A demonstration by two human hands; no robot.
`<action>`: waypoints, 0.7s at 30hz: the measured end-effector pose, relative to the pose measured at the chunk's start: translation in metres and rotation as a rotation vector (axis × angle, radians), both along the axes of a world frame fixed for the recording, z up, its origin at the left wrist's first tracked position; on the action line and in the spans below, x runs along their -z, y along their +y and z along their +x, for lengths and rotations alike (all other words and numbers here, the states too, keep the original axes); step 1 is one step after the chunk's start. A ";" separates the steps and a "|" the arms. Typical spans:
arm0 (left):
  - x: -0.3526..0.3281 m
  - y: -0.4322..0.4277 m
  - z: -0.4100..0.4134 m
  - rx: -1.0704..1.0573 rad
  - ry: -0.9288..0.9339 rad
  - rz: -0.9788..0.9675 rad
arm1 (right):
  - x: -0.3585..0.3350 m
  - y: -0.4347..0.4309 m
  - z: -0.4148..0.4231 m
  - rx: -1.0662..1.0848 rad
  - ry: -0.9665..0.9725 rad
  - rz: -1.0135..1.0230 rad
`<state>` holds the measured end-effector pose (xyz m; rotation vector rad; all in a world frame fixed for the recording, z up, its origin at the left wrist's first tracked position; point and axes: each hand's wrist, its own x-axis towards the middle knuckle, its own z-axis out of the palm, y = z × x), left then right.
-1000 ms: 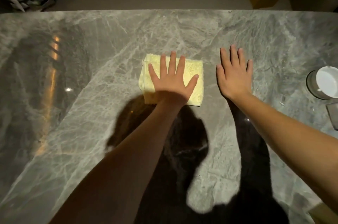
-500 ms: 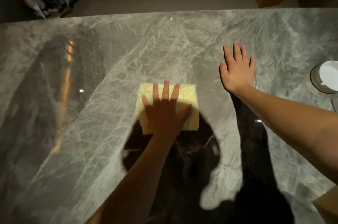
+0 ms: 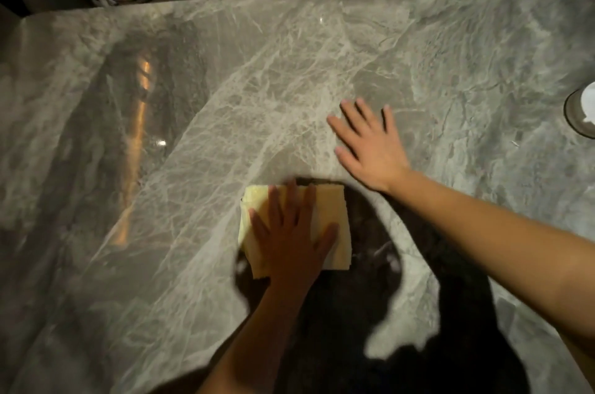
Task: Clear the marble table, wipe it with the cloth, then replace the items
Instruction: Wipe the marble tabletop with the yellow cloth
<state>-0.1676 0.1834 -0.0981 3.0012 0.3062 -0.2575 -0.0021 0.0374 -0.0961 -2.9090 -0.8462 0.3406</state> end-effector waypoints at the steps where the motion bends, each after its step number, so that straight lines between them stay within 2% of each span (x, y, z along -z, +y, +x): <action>1: 0.000 0.000 -0.007 -0.005 0.010 -0.003 | 0.004 0.005 -0.010 -0.010 0.003 -0.009; 5: -0.002 0.003 -0.043 -0.011 0.048 -0.019 | 0.005 0.008 -0.019 0.089 0.023 0.011; 9: -0.004 0.008 -0.074 0.005 0.076 -0.009 | 0.004 0.008 -0.031 0.053 0.027 -0.057; 21: -0.005 0.005 -0.074 -0.026 0.047 -0.066 | 0.011 0.011 -0.049 0.078 -0.028 -0.013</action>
